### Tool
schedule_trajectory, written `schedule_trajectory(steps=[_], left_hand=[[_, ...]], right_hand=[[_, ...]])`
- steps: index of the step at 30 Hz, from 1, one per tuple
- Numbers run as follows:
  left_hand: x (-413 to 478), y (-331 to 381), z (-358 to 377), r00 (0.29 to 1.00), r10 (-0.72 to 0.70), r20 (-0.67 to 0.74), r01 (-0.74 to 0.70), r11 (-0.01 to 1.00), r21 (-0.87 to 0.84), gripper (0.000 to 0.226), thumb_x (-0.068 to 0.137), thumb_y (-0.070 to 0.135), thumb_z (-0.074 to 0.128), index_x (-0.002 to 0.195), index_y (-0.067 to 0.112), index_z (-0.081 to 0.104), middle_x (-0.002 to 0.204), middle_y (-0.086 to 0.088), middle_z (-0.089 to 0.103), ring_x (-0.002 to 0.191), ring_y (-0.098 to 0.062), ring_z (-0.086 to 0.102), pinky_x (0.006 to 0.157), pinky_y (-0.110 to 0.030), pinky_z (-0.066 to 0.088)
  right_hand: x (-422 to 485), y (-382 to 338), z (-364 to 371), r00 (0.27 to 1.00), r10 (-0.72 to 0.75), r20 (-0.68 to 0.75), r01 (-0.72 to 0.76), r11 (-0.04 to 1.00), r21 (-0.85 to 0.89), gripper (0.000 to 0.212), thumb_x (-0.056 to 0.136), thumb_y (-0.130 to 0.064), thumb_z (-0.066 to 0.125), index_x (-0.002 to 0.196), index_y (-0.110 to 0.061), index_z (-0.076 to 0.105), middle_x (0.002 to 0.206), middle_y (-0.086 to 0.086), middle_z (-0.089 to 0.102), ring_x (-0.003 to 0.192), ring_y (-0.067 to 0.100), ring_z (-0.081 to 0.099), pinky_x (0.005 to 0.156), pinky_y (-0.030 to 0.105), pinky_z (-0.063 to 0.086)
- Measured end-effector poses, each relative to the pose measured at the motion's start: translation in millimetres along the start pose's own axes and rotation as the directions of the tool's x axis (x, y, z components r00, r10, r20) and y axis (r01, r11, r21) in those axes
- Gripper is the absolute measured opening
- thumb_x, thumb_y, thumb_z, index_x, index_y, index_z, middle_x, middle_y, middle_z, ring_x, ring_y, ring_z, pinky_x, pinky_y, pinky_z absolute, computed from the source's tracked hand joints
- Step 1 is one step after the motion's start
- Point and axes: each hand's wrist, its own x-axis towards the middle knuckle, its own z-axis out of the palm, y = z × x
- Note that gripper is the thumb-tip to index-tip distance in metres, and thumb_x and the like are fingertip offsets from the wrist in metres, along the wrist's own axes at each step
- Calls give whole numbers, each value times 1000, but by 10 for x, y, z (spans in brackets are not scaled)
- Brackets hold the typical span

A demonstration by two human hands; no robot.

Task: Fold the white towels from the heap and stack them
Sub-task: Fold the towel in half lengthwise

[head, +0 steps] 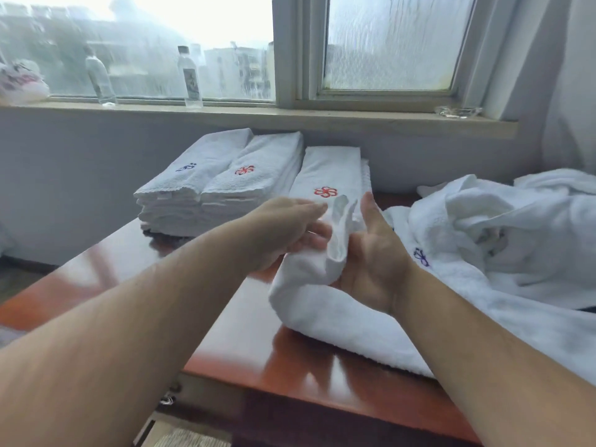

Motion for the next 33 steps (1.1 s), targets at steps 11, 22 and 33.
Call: schedule_trajectory(steps=[11,22,33], left_hand=[[99,-256,330,974,188,-127,-176,979,101,25,101,14,47,111,24,68,108,2,69,91,-13,60,77,-26,49],[270,-225,1555,814,471,342,-574,553,604,45,103,46,45,147,39,45,151,16,44,140,-9,30,116,-31,24],[407,-311,2794,767,229,600,-641,215,737,57,96,68,25,148,44,31,159,13,29,148,-18,20,117,-42,16]], right_hand=[[-413,-142,-498,878,-129,-461,132,991,-26,33,100,-17,56,129,0,61,121,17,72,107,36,71,88,52,59],[-1710,-837,-1320,734,-250,-632,121,963,-240,46,85,-28,74,122,0,69,117,17,73,107,34,71,91,47,59],[-3018,-1027,-2404,273,-467,-841,-613,588,-527,21,90,-19,60,87,0,67,85,13,67,75,26,62,59,30,42]])
